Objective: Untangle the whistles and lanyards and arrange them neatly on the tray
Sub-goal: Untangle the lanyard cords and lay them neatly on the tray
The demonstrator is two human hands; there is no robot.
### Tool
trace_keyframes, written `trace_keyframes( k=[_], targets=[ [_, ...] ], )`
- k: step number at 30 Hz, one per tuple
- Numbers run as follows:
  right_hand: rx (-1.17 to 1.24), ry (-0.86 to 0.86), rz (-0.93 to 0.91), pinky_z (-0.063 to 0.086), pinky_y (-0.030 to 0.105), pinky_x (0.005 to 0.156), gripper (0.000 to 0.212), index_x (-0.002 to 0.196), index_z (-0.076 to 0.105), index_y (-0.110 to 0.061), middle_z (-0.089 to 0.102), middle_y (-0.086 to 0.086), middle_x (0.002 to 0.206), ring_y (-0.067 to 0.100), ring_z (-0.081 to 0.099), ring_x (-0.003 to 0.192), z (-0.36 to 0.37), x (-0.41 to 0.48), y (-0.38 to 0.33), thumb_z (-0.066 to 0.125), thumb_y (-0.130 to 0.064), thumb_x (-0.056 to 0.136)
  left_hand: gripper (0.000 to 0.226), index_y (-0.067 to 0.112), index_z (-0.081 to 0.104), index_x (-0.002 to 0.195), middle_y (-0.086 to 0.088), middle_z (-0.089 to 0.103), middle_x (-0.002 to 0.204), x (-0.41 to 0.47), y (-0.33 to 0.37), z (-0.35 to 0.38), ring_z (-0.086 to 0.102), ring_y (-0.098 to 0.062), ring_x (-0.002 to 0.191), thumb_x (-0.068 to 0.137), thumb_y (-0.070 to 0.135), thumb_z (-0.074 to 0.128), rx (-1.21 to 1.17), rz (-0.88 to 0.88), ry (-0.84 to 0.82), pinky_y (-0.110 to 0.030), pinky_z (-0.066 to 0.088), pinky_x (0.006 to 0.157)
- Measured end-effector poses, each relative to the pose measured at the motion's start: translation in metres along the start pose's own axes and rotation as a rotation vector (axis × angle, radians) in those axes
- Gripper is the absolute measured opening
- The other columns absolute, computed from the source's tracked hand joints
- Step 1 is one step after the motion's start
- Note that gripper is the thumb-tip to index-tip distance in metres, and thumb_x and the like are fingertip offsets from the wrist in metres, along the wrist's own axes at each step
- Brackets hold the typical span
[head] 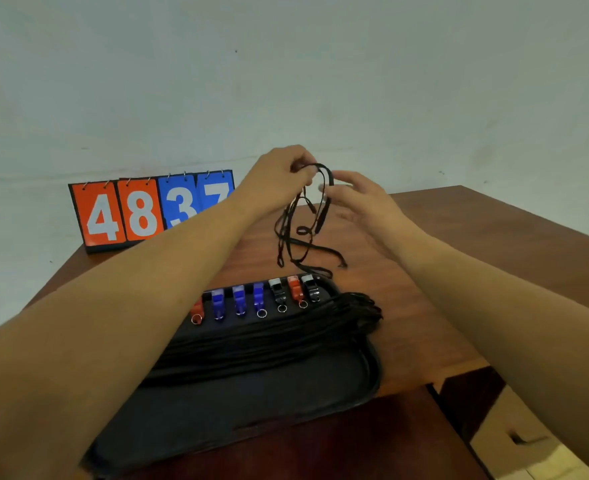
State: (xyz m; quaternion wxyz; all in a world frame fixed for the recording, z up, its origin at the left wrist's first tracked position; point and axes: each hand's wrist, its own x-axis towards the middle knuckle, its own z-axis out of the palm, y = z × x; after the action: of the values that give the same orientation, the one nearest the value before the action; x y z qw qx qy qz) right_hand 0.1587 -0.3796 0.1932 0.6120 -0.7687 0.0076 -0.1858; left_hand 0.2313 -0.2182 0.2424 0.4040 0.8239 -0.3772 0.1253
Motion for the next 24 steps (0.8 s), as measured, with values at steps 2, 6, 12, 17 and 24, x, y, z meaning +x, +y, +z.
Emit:
trace_keyframes(
  k=[2,6,12,17,24],
  targets=[
    [0.003,-0.086,-0.001,0.05,0.045,0.101,0.035,0.118,0.065,-0.012,0.076,0.006,0.105,0.018,0.071,0.104,0.004,-0.007,-0.012,0.068,-0.03,0.088,0.01,0.022,0.065,0.099,0.014,0.065,0.079,-0.004,0.01,-0.005,0.059,0.001,0.07,0.096,0.021,0.055,0.011,0.038,-0.022,-0.017,0.044,0.066],
    [-0.031,-0.104,-0.017,0.055,0.047,0.091,0.016,0.101,0.067,-0.006,0.073,0.011,0.08,0.027,0.073,0.085,0.002,-0.022,-0.021,0.055,-0.017,0.099,0.009,0.021,0.065,0.098,0.007,0.069,0.083,-0.01,0.022,-0.014,0.064,-0.004,0.072,0.095,0.02,0.057,0.02,0.047,-0.012,-0.019,0.05,0.071],
    [-0.057,0.013,0.071,0.044,0.029,0.052,0.025,0.101,0.066,-0.003,0.044,0.002,0.058,0.016,0.045,0.049,-0.02,-0.036,-0.02,0.046,-0.019,0.103,0.008,0.022,0.067,0.095,0.007,0.069,0.081,-0.016,0.026,-0.01,0.065,-0.007,0.078,0.092,0.018,0.061,0.061,0.035,-0.039,-0.013,0.045,0.071],
    [-0.221,0.086,0.131,0.026,0.025,0.044,0.027,0.091,0.063,-0.005,0.036,0.001,0.056,0.014,0.03,0.046,-0.041,-0.045,-0.011,0.045,-0.02,0.103,0.007,0.018,0.066,0.095,0.002,0.07,0.096,-0.012,0.02,0.02,0.064,-0.013,0.089,0.093,0.018,0.06,0.117,0.017,-0.1,-0.024,0.05,0.076],
    [-0.56,0.182,0.211,0.034,0.027,0.047,0.032,0.084,0.067,-0.005,0.052,0.0,0.06,0.016,0.042,0.048,-0.094,-0.051,0.026,0.045,-0.017,0.103,0.008,0.014,0.058,0.092,-0.004,0.067,0.097,0.006,0.017,0.058,0.069,-0.017,0.092,0.096,0.011,0.051,-0.05,-0.134,0.066,-0.039,0.056,0.085]
  ],
)
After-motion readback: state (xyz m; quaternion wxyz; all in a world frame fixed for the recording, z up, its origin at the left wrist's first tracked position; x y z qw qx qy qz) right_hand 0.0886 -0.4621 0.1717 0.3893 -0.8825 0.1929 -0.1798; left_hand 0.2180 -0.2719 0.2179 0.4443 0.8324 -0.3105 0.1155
